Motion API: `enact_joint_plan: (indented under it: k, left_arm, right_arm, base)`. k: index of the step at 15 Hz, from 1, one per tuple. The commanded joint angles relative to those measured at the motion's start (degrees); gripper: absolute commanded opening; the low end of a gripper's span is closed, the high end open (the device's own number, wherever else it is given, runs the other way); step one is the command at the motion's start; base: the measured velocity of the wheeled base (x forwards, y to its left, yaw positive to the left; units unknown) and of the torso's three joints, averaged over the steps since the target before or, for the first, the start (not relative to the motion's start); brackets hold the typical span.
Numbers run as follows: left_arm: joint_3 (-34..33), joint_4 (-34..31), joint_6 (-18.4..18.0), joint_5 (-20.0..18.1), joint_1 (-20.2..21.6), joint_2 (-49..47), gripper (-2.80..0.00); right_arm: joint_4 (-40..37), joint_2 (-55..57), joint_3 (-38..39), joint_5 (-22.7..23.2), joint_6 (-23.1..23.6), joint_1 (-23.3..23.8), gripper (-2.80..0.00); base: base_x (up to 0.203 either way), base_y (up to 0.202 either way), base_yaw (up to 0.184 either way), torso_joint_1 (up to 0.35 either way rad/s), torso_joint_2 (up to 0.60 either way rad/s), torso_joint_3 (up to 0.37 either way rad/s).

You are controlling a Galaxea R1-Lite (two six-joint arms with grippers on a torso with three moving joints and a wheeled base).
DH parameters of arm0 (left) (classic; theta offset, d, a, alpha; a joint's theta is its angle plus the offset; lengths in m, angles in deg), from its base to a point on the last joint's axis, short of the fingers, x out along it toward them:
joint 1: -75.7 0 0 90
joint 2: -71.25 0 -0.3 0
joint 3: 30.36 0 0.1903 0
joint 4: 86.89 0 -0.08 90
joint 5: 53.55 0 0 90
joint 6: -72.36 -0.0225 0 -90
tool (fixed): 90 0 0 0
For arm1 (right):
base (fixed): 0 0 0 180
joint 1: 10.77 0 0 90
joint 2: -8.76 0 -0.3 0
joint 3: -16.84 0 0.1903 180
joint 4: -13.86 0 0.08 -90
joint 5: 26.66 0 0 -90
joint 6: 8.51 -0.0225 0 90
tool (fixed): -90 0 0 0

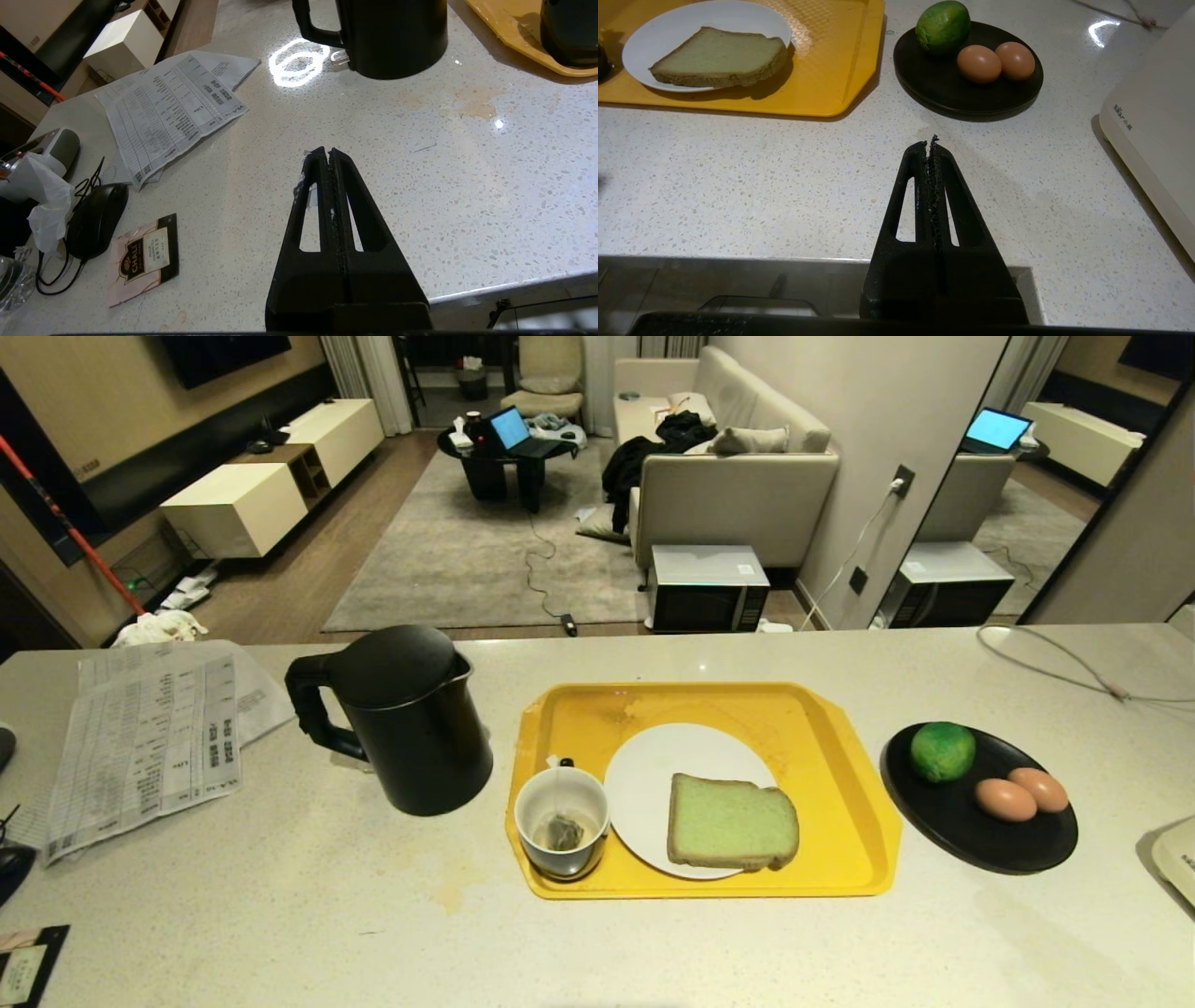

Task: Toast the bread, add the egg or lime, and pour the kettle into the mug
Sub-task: Pick up the bread slice

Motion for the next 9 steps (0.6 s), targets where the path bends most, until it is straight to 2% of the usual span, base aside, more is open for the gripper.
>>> enact_joint_plan:
  k: [1, 7, 9]
  left_arm:
    - [0.0, 0.04, -0.1, 0.03, 0.02, 0.04, -2.8]
    - [0.0, 0.04, -0.1, 0.03, 0.02, 0.04, -2.8]
    - [0.0, 0.04, -0.1, 0.03, 0.02, 0.04, -2.8]
  right_arm:
    - [0.26, 0.02, 0.09, 0.05, 0.06, 0.0, -2.8]
    - [0.35, 0.02, 0.11, -0.34, 0.08, 0.08, -2.8]
    - [-0.19, 1.43, -3.96, -0.15, 0.35, 0.06, -2.8]
  base:
    - [0.0, 0.0, 0.0, 0.0, 0.0, 0.0]
    - [0.0, 0.0, 0.0, 0.0, 0.0, 0.0]
    - [0.0, 0.0, 0.0, 0.0, 0.0, 0.0]
